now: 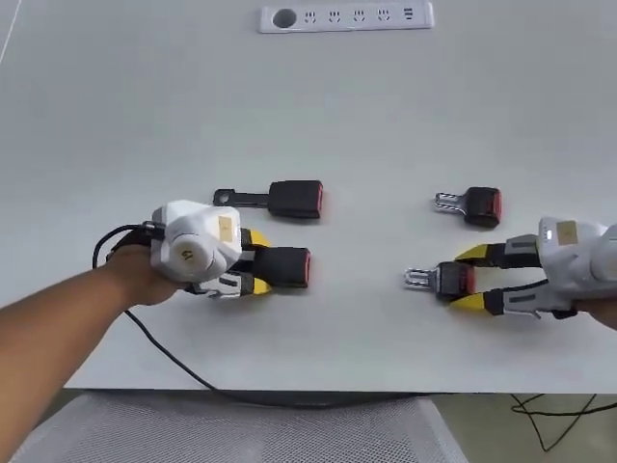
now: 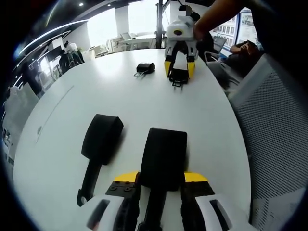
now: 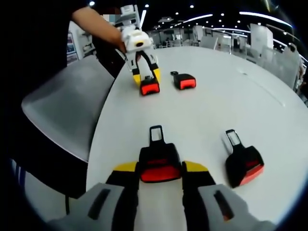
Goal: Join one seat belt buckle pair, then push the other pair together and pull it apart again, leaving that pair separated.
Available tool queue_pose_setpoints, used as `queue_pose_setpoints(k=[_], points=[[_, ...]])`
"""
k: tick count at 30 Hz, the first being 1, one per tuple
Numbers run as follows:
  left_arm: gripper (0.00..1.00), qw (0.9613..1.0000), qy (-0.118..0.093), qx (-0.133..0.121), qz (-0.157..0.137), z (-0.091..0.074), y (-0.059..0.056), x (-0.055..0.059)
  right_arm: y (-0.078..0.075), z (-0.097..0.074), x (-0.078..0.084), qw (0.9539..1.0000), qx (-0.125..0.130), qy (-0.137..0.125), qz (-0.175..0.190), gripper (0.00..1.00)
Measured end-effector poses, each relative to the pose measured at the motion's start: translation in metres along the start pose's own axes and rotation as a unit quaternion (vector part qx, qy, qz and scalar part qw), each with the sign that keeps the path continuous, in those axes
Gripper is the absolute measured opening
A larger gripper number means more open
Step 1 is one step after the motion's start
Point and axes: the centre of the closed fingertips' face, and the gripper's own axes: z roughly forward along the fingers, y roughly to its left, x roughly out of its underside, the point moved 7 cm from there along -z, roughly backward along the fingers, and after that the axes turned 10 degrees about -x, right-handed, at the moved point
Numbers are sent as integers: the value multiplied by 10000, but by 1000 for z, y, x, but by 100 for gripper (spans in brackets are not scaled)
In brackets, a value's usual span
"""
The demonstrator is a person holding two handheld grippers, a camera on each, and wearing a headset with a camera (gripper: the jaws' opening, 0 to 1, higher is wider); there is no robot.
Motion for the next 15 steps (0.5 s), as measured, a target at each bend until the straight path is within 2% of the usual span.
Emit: queue_pose_setpoints(k=[5, 15], points=[[34, 10000, 2, 24, 9, -1, 1, -1, -3, 11, -10, 9999, -115, -21, -126, 34], [34, 10000, 29, 36, -11, -4, 1, -1, -2, 30, -28, 9988, -275, -292, -268, 34]])
